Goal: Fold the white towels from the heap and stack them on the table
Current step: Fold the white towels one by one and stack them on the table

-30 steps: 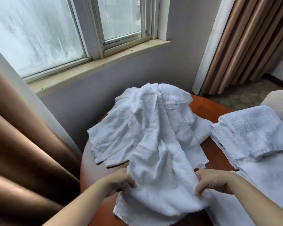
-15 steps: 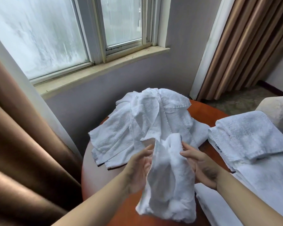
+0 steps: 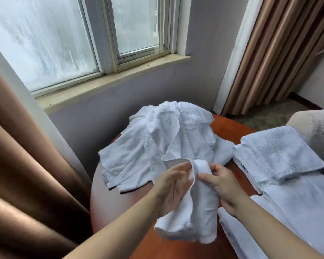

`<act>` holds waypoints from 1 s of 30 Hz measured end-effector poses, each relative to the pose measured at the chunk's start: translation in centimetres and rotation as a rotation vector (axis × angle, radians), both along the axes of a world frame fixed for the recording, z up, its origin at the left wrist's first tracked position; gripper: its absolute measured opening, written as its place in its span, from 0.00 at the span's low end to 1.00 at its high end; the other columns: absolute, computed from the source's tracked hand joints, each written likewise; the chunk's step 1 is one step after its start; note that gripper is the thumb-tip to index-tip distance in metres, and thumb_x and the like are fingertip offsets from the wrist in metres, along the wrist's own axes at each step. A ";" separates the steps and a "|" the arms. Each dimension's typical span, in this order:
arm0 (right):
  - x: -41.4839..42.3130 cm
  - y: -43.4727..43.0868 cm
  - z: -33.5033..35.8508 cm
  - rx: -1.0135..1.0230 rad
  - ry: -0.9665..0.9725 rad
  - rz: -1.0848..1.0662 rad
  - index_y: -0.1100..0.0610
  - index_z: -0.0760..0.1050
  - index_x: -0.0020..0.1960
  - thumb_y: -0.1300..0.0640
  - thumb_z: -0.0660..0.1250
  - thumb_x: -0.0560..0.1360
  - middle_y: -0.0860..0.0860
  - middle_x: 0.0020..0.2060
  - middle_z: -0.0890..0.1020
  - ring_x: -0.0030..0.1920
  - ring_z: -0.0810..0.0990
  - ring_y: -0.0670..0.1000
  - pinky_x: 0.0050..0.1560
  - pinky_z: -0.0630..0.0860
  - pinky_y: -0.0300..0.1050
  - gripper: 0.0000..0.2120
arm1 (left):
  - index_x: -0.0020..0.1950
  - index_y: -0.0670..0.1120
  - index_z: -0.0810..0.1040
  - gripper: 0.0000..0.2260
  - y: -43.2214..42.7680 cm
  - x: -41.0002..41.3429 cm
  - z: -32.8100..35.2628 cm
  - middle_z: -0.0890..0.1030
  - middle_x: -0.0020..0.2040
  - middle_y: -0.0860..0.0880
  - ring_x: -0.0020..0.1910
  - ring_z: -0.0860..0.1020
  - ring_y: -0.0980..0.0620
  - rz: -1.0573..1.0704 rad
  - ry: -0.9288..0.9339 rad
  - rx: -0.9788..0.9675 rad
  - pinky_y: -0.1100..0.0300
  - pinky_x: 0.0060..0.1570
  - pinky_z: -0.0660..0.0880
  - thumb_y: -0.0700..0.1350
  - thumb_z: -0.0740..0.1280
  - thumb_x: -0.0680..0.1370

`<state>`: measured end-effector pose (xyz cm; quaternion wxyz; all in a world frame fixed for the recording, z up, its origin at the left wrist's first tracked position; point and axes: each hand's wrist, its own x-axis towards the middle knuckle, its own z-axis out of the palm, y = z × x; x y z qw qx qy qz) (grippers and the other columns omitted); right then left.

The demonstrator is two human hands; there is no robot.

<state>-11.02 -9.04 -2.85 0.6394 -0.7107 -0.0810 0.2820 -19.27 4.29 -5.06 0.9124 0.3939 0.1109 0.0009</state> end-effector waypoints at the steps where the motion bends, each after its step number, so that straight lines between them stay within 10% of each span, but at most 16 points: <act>1: -0.1 0.0 0.3 0.045 0.060 -0.014 0.64 0.78 0.52 0.67 0.70 0.73 0.61 0.44 0.85 0.43 0.84 0.56 0.43 0.81 0.47 0.08 | 0.56 0.39 0.78 0.12 -0.2 0.0 -0.2 0.82 0.50 0.47 0.50 0.81 0.54 0.026 0.063 0.096 0.64 0.55 0.75 0.33 0.61 0.75; 9: -0.3 0.0 2.0 0.350 0.403 0.077 0.63 0.81 0.56 0.53 0.57 0.81 0.62 0.52 0.83 0.52 0.84 0.57 0.46 0.82 0.46 0.18 | 0.69 0.64 0.59 0.20 -1.3 0.2 -0.1 0.62 0.71 0.65 0.71 0.61 0.66 -0.035 -0.020 0.652 0.75 0.65 0.62 0.44 0.60 0.83; 15: 0.1 0.1 3.0 0.272 0.300 0.411 0.50 0.76 0.64 0.64 0.68 0.70 0.54 0.59 0.82 0.60 0.80 0.56 0.62 0.75 0.53 0.24 | 0.75 0.55 0.64 0.21 -0.3 1.2 -1.0 0.76 0.68 0.45 0.64 0.77 0.47 0.080 0.028 0.135 0.50 0.64 0.73 0.44 0.59 0.83; 20: 0.8 0.6 1.9 0.136 0.413 0.337 0.66 0.76 0.61 0.62 0.71 0.65 0.66 0.56 0.80 0.57 0.80 0.65 0.61 0.75 0.60 0.24 | 0.70 0.39 0.72 0.28 0.5 1.7 -1.6 0.77 0.63 0.38 0.64 0.75 0.39 -0.068 0.240 -0.344 0.45 0.63 0.71 0.59 0.62 0.79; 25: 2.2 1.8 0.8 0.302 0.528 -0.046 0.67 0.72 0.64 0.64 0.70 0.68 0.67 0.56 0.80 0.47 0.82 0.62 0.44 0.82 0.55 0.25 | 0.49 0.39 0.81 0.10 0.9 1.7 -2.1 0.82 0.44 0.43 0.42 0.83 0.47 0.223 0.290 -0.223 0.54 0.45 0.81 0.46 0.66 0.78; 30: 1.7 2.8 0.6 0.417 0.374 0.002 0.61 0.73 0.65 0.64 0.68 0.69 0.63 0.51 0.82 0.45 0.82 0.57 0.42 0.81 0.47 0.24 | 0.66 0.53 0.76 0.20 -0.1 -0.1 0.1 0.80 0.62 0.52 0.61 0.77 0.53 0.052 0.061 0.019 0.50 0.60 0.74 0.48 0.66 0.73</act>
